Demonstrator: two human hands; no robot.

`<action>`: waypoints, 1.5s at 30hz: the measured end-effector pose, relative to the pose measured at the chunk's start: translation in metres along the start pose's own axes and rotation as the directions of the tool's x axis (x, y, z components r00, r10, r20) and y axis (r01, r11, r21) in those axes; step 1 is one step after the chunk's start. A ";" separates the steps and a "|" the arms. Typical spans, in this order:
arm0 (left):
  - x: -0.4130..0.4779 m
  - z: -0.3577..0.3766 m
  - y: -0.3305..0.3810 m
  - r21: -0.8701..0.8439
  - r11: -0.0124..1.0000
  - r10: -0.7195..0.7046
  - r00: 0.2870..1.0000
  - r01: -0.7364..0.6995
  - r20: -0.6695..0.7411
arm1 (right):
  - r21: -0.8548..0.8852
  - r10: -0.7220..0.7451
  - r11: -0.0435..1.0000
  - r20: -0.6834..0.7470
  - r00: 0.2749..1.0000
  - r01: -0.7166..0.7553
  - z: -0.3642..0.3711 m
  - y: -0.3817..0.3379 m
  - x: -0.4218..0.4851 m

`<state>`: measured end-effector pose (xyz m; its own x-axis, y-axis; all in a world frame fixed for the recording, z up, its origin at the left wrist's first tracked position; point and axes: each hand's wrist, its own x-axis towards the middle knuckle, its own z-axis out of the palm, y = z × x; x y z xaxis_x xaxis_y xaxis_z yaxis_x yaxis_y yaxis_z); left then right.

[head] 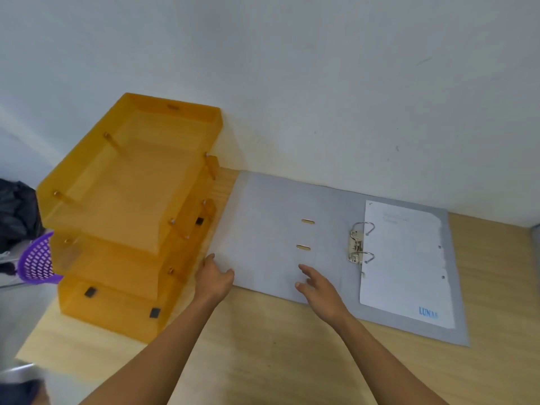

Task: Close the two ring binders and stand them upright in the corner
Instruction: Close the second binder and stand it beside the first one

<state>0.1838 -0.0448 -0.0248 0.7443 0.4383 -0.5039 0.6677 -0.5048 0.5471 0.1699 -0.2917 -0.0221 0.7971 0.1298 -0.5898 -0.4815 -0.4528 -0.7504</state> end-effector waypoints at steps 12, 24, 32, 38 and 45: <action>0.037 0.017 -0.025 0.119 0.993 0.007 0.998 -0.001 -0.055 | 0.076 0.081 0.995 -0.141 0.987 -0.071 -0.002 0.016 0.005; -0.036 -0.043 0.071 -0.325 0.915 0.305 0.938 -0.240 0.164 | 0.206 -0.001 0.978 -0.063 0.998 0.014 -0.015 -0.031 -0.028; -0.119 -0.025 0.143 -0.763 0.645 0.539 0.694 0.024 0.477 | 0.233 -0.271 0.930 -0.087 0.959 0.284 -0.038 -0.103 -0.077; -0.151 -0.002 0.149 -0.873 0.486 0.610 0.695 0.053 0.381 | 0.413 -0.271 0.878 0.011 0.963 0.242 -0.059 -0.114 -0.109; -0.167 0.066 0.142 -0.588 0.747 0.604 0.688 -0.312 0.402 | 0.250 -0.121 0.953 -0.207 0.971 0.172 -0.119 -0.085 -0.112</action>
<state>0.1530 -0.2386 0.0930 0.9096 -0.3024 -0.2849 0.2747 -0.0768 0.9585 0.1649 -0.3723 0.1434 0.9076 -0.0021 -0.4198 -0.4127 -0.1888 -0.8911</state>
